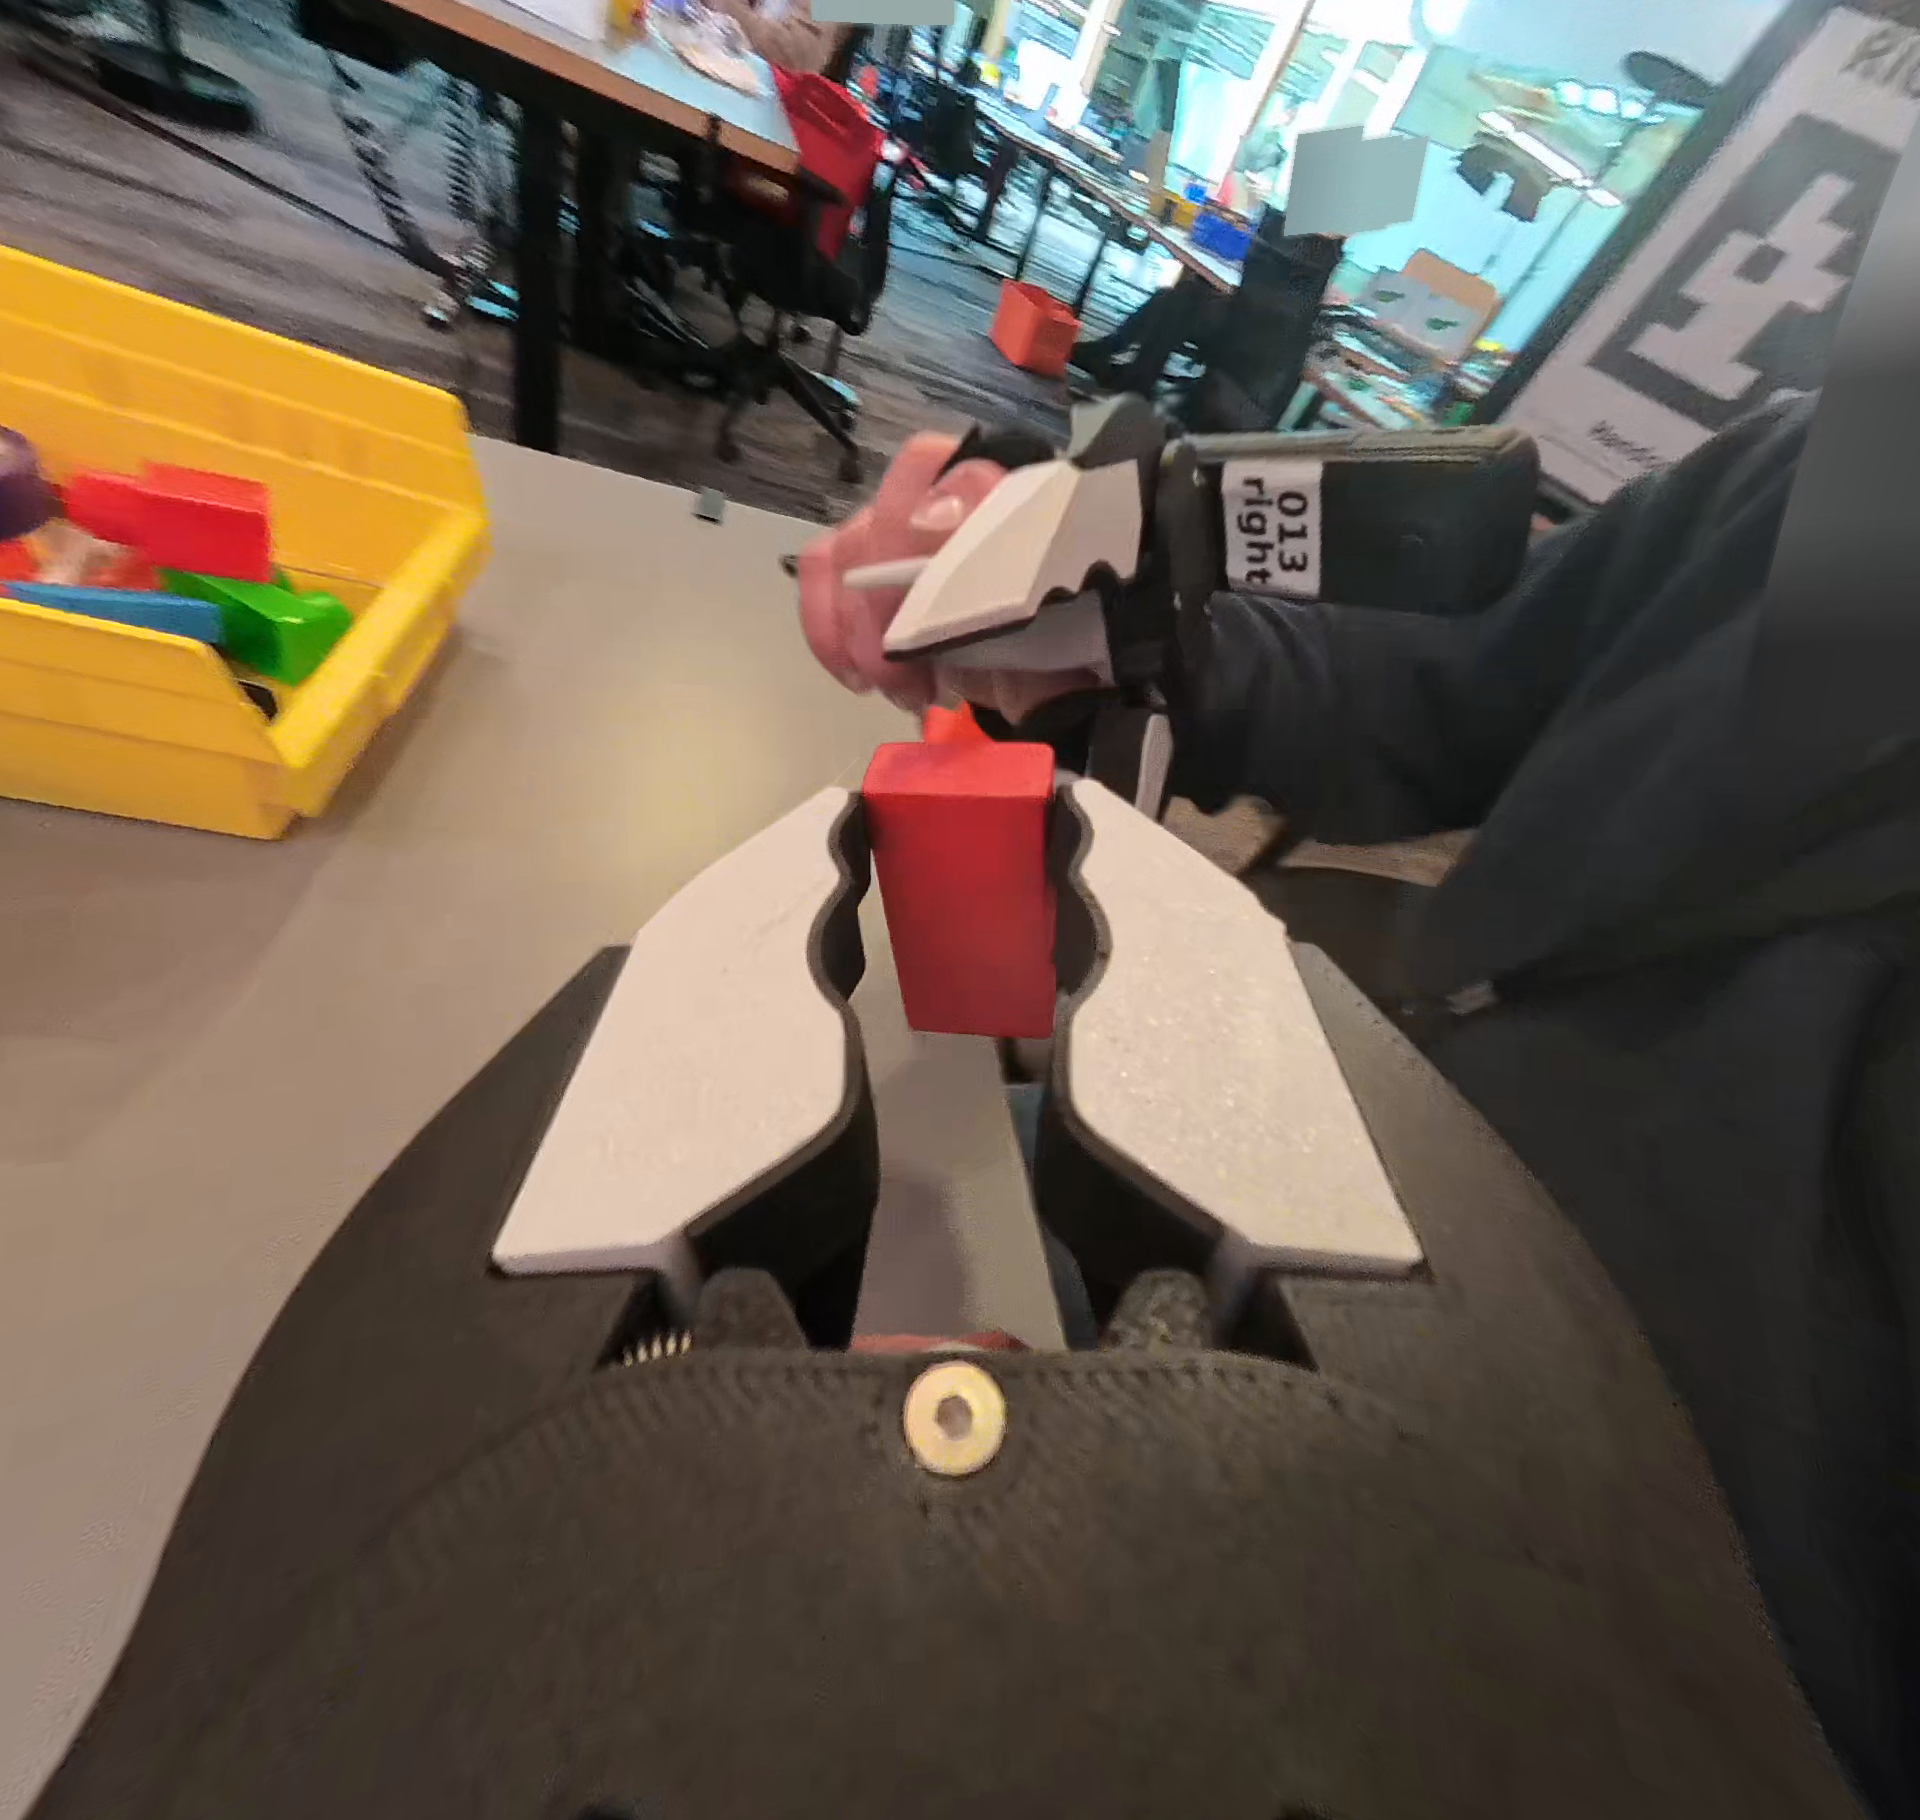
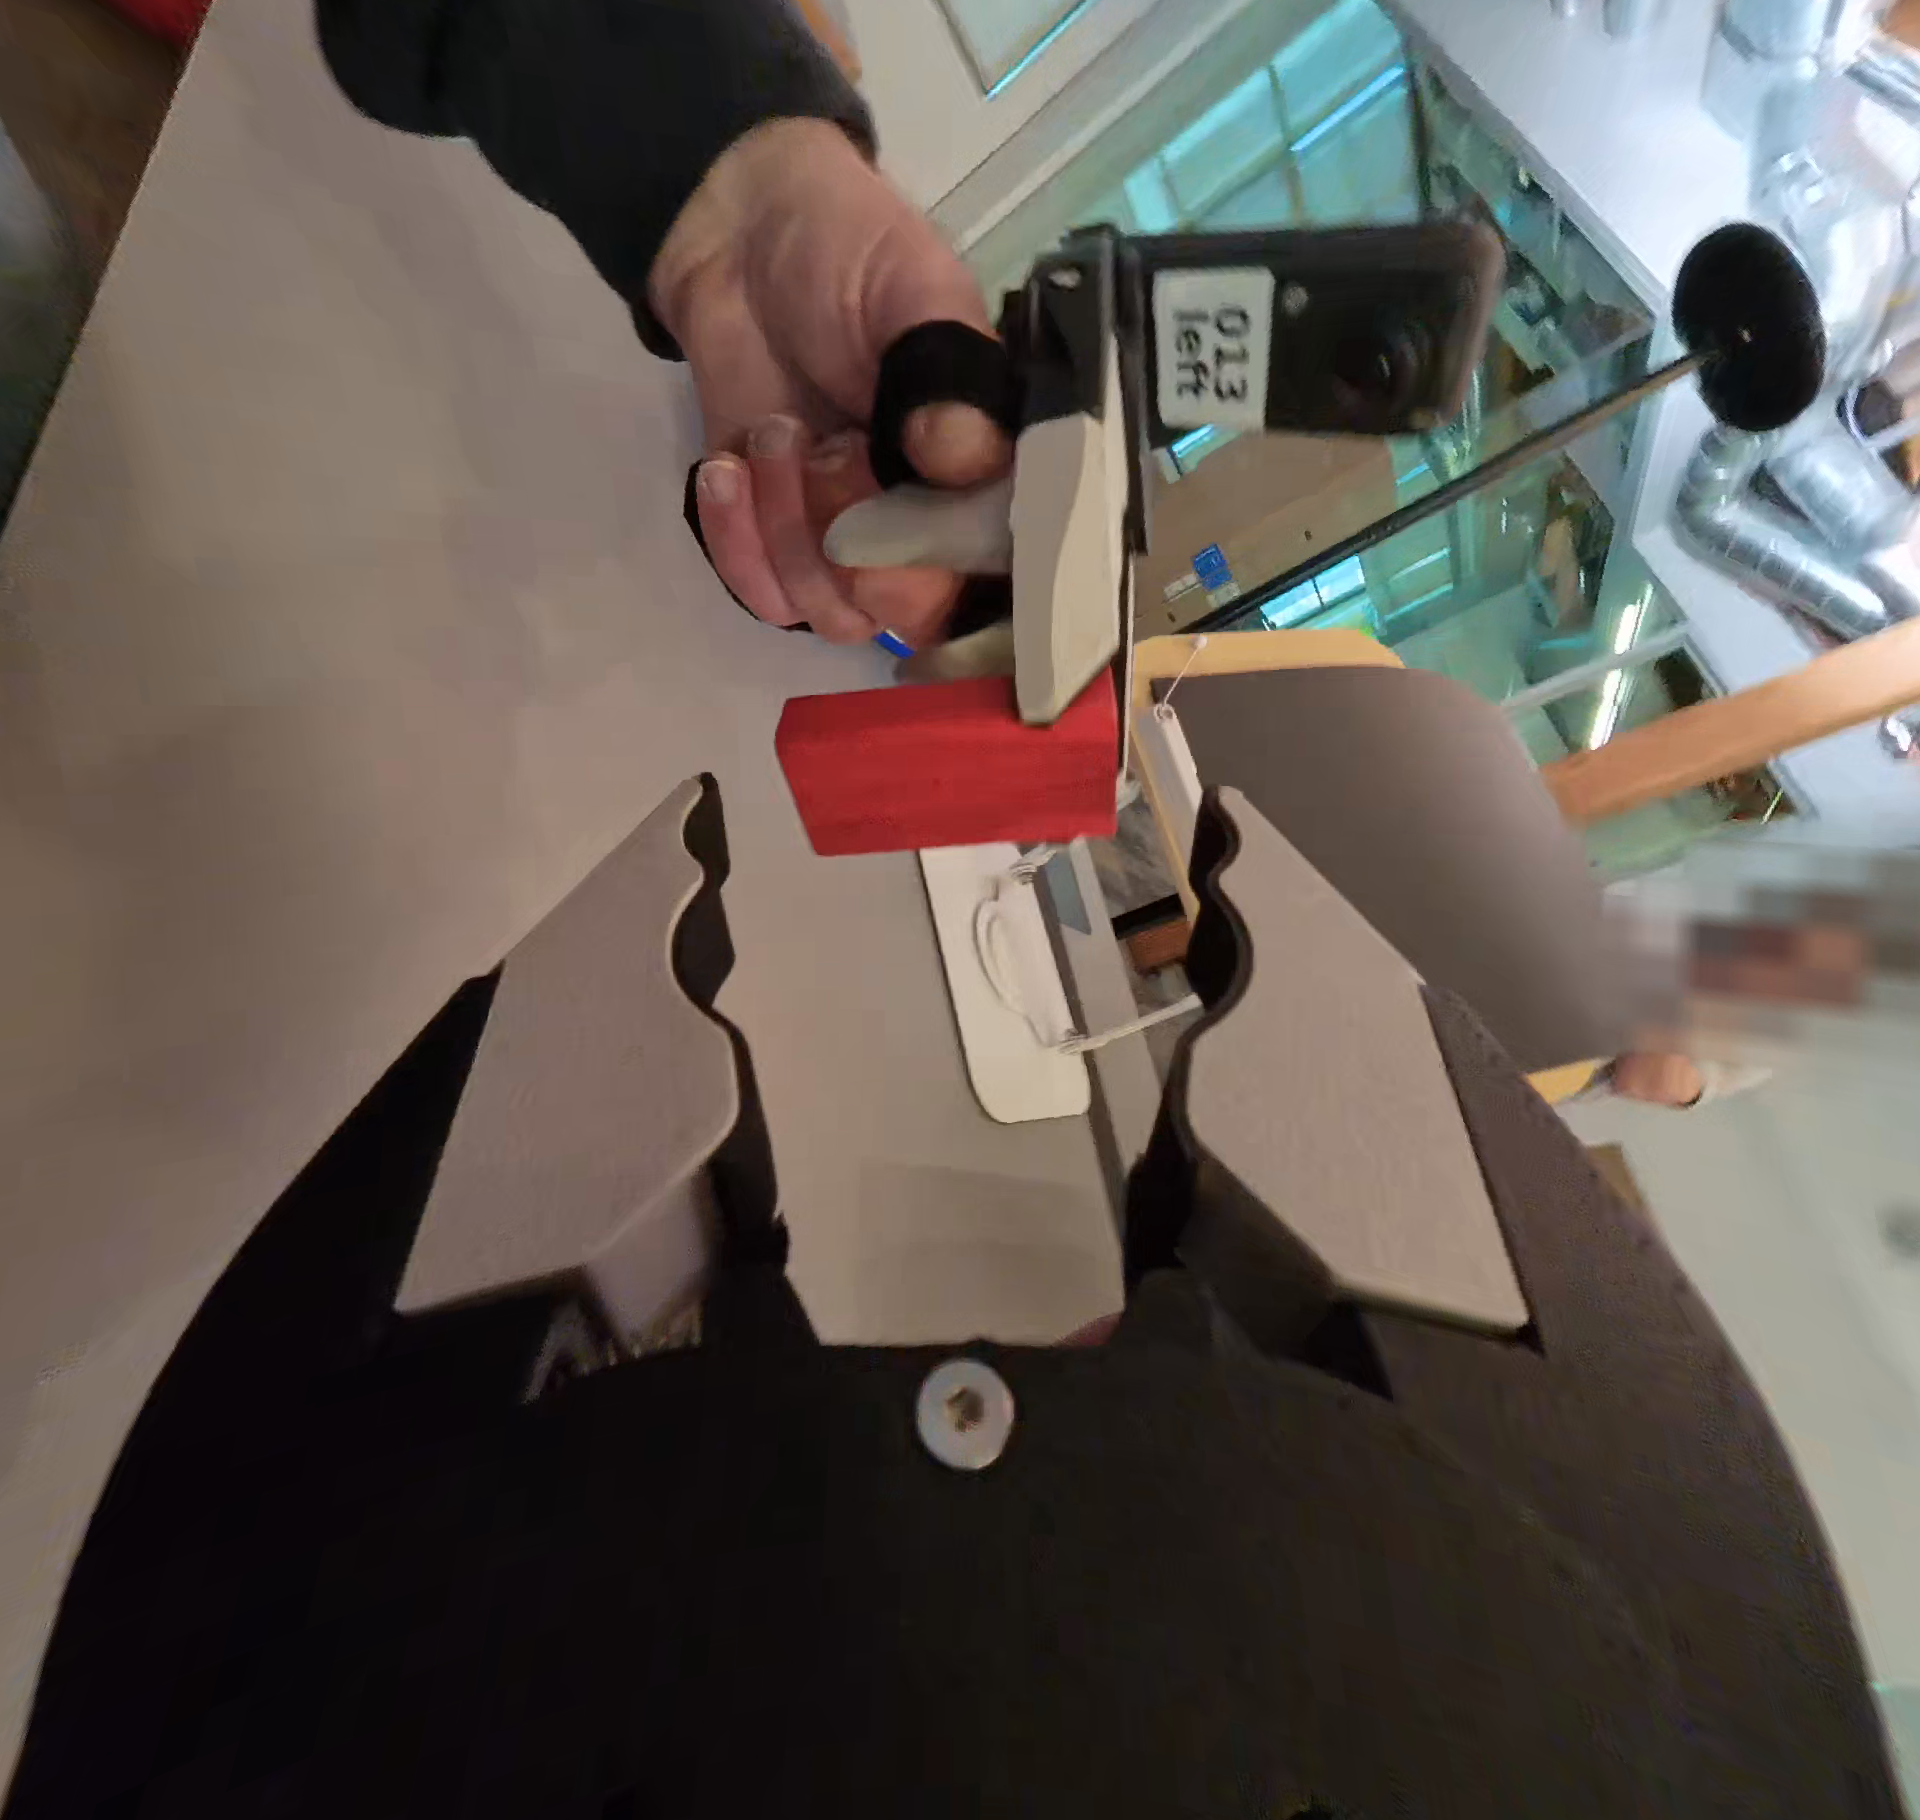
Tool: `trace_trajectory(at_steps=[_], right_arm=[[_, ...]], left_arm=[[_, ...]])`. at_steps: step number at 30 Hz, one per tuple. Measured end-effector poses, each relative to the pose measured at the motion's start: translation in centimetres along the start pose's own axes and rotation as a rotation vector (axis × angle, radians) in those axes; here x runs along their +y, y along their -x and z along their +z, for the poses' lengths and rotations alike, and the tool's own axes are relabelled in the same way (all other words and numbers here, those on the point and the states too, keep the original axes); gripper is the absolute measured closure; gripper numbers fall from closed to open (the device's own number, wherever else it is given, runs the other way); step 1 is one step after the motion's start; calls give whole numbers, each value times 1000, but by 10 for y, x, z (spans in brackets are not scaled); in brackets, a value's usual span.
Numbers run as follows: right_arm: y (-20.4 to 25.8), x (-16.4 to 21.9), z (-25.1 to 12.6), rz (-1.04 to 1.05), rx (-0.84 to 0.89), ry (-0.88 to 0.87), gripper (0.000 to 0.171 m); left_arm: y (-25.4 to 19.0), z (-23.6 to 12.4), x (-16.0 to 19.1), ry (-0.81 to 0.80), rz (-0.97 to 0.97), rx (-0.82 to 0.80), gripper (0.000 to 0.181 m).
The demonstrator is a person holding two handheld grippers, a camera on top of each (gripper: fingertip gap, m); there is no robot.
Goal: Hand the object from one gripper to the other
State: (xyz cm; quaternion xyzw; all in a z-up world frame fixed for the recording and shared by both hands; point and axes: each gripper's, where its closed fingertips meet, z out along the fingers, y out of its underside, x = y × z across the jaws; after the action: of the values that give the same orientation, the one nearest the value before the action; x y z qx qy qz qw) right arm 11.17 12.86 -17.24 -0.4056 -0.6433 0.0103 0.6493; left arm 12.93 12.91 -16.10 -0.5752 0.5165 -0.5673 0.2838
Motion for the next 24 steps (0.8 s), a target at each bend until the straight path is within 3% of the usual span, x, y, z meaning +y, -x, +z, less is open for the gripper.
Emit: trace_trajectory(at_steps=[2, 5, 10, 12, 18, 24], right_arm=[[3, -3, 5, -82, -42, 20, 86], [7, 2, 9, -91, -107, 56, 104], [3, 0, 11, -37, -113, 67, 104], [-6, -1, 12, 18, -51, 53, 104], [-45, 0, 4, 205, 240, -10, 105], [-51, 2, 2, 245, 428, -12, 105]], left_arm=[[-1, 4, 0, 1, -18, 19, 148], [-7, 9, 2, 18, -36, 64, 148], [-7, 8, 0, 0, -62, 100, 148], [-7, 6, -4, -18, -56, 101, 148], [2, -4, -16, -169, -89, 46, 121], [-6, -3, -18, -290, -158, 87, 118]])
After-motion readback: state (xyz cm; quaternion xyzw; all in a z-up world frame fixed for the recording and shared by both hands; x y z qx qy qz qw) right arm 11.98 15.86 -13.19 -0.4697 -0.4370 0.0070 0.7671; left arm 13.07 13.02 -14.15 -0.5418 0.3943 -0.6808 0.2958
